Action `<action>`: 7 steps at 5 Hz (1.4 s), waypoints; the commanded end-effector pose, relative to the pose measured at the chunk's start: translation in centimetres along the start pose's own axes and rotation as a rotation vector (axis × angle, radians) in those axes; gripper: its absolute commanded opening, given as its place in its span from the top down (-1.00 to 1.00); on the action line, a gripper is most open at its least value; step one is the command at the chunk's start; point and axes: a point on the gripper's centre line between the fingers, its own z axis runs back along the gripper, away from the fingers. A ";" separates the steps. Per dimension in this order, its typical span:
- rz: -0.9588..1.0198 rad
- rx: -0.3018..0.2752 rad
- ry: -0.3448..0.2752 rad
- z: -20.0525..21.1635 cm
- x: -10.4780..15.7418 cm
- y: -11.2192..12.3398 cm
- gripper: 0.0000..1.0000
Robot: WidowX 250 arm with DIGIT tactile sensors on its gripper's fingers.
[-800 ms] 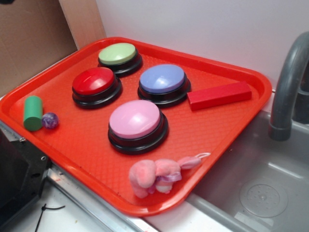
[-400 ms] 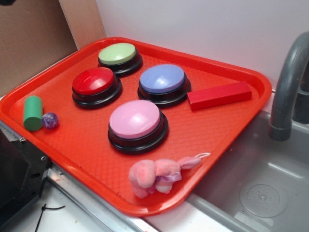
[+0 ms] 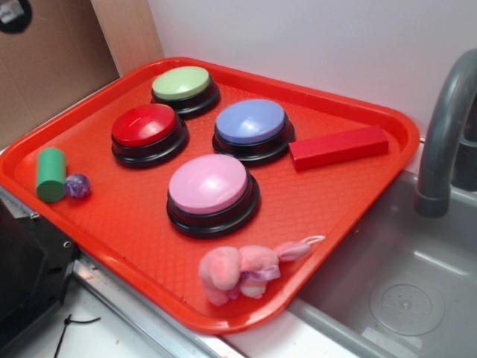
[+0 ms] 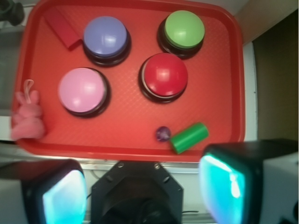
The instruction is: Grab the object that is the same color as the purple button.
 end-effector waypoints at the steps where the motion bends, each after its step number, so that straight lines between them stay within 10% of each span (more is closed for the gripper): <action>1: -0.231 0.007 -0.039 -4.9 1.3 1.0 -1.00; 7: -0.461 -0.060 0.048 -16.0 -0.4 4.0 -1.00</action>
